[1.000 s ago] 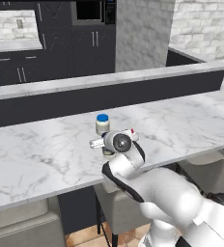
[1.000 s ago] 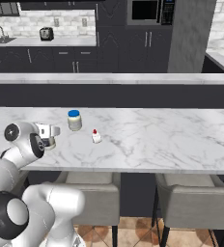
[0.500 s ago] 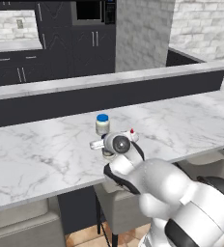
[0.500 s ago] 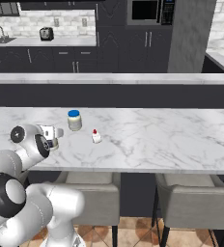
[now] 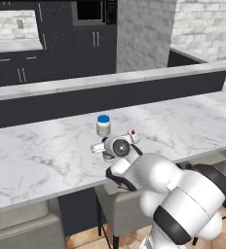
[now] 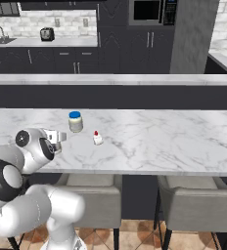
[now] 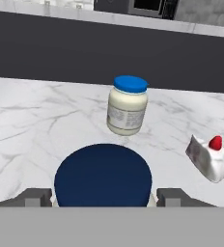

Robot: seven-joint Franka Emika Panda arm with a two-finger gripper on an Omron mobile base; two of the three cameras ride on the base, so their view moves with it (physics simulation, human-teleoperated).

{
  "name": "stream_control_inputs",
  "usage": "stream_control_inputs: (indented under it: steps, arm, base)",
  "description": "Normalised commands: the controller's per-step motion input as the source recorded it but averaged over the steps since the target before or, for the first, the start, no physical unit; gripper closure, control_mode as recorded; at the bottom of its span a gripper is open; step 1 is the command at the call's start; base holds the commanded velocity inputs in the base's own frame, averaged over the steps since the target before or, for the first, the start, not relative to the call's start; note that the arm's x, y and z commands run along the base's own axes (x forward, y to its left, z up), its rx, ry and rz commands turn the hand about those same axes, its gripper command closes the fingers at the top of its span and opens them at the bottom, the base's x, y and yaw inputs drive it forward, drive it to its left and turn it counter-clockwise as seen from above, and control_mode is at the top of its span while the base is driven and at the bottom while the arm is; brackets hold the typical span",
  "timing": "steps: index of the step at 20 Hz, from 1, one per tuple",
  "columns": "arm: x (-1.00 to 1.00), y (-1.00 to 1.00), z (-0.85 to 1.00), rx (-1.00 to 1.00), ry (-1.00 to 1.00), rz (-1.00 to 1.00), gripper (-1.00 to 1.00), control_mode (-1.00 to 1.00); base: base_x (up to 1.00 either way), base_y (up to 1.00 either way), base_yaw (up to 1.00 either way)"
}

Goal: Move the mayonnaise and condiment bottle from the cabinet to the dining counter.

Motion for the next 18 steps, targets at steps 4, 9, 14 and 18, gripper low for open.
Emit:
stream_control_inputs:
  steps: [4,9,14,18]
  arm:
    - [0.09,0.0,-0.28,0.0,0.0,0.0,1.0,-1.0]
    - [0.15,0.0,-0.25,0.0,0.0,0.0,1.0,-1.0]
    - [0.19,0.0,-0.21,0.0,0.0,0.0,1.0,-1.0]
    - [0.19,0.0,-0.25,0.0,0.0,0.0,1.0,-1.0]
  base:
    - [0.0,0.0,0.0]
    - [0.0,0.0,0.0]
    - [0.0,0.0,0.0]
    - [0.0,0.0,0.0]
